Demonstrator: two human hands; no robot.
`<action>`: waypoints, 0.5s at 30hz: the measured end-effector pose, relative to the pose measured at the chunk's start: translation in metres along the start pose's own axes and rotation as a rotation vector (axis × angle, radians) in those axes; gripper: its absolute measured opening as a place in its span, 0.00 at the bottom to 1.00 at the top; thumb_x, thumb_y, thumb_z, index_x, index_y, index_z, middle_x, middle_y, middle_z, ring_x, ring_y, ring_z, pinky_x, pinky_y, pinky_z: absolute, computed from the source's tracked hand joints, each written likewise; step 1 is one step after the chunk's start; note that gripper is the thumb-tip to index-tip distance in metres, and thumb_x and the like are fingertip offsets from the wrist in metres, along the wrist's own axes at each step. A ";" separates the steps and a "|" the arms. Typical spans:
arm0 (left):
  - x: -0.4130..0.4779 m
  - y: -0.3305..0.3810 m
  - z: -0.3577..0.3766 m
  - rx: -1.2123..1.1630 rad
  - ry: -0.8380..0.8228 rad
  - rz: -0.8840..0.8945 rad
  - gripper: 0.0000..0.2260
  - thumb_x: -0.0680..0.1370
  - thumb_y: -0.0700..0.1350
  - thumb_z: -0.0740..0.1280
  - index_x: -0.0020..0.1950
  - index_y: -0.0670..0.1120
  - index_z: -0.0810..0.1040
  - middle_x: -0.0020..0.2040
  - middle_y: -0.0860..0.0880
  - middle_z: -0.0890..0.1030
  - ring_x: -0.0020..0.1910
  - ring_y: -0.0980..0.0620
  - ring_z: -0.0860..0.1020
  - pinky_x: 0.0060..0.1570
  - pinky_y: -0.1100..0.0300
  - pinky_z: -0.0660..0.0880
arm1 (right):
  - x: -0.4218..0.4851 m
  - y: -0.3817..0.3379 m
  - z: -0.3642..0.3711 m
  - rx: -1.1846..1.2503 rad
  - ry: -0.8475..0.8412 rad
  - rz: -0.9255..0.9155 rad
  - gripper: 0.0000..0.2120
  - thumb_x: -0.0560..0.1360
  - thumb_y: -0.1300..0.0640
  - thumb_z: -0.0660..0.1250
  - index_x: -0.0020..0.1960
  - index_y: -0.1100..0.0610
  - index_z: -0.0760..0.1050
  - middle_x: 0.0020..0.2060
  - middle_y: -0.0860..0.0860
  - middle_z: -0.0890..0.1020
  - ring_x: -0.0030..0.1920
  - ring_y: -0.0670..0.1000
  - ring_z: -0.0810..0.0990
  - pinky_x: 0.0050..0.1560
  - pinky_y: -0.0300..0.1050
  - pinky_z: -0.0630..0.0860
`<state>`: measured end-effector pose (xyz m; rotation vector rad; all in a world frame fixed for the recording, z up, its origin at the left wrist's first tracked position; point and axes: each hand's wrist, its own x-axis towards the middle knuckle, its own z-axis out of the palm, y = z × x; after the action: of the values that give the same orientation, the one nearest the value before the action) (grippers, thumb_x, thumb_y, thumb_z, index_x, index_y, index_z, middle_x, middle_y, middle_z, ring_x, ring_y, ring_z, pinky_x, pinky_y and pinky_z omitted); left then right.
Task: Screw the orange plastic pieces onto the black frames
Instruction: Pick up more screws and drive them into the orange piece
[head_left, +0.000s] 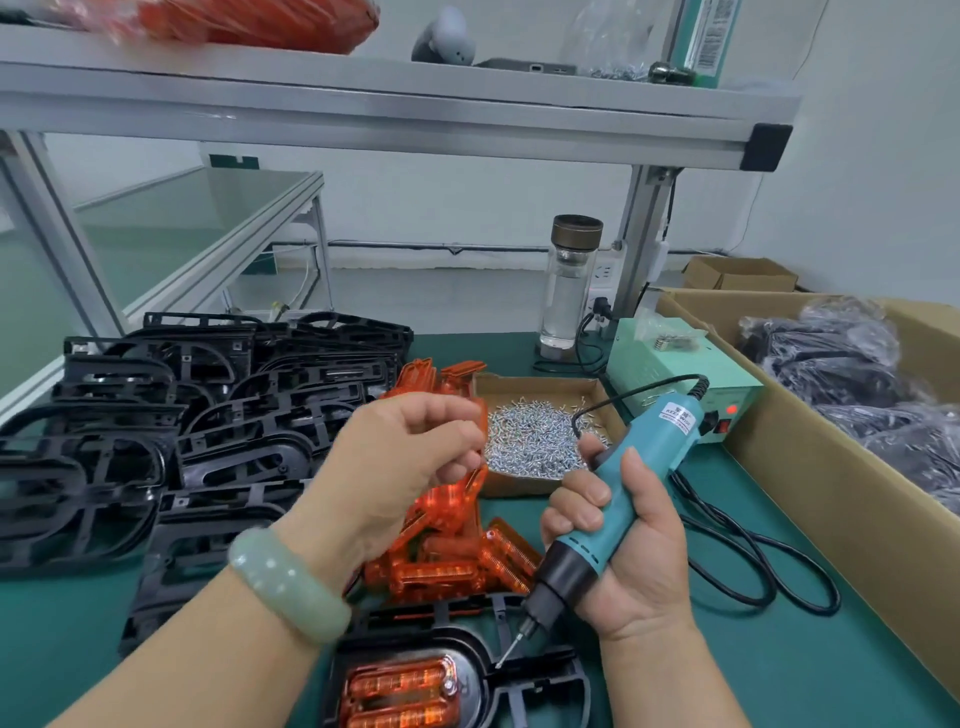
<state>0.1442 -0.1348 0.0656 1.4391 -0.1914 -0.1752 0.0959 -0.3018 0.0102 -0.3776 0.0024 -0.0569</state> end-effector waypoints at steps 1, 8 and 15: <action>-0.011 -0.001 -0.009 -0.023 0.016 0.007 0.09 0.72 0.33 0.70 0.41 0.47 0.85 0.34 0.48 0.82 0.31 0.56 0.78 0.31 0.68 0.75 | 0.000 0.001 0.001 0.001 0.000 -0.005 0.30 0.49 0.55 0.86 0.47 0.57 0.77 0.26 0.47 0.69 0.22 0.45 0.69 0.25 0.39 0.72; -0.080 -0.034 -0.056 -0.160 0.199 -0.006 0.12 0.71 0.35 0.66 0.43 0.49 0.85 0.30 0.49 0.78 0.30 0.57 0.74 0.30 0.67 0.74 | -0.007 0.013 0.010 -0.003 0.037 -0.103 0.08 0.72 0.49 0.62 0.47 0.53 0.73 0.26 0.44 0.69 0.23 0.42 0.68 0.27 0.36 0.72; -0.097 -0.055 -0.060 -0.122 0.216 0.026 0.15 0.70 0.32 0.67 0.45 0.51 0.85 0.33 0.50 0.78 0.32 0.56 0.74 0.36 0.62 0.74 | -0.013 0.026 0.028 -0.031 0.120 -0.272 0.07 0.71 0.50 0.63 0.46 0.52 0.73 0.27 0.44 0.69 0.24 0.43 0.69 0.30 0.35 0.71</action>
<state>0.0636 -0.0604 0.0014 1.3233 -0.0220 -0.0096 0.0845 -0.2666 0.0267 -0.4033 0.0705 -0.3483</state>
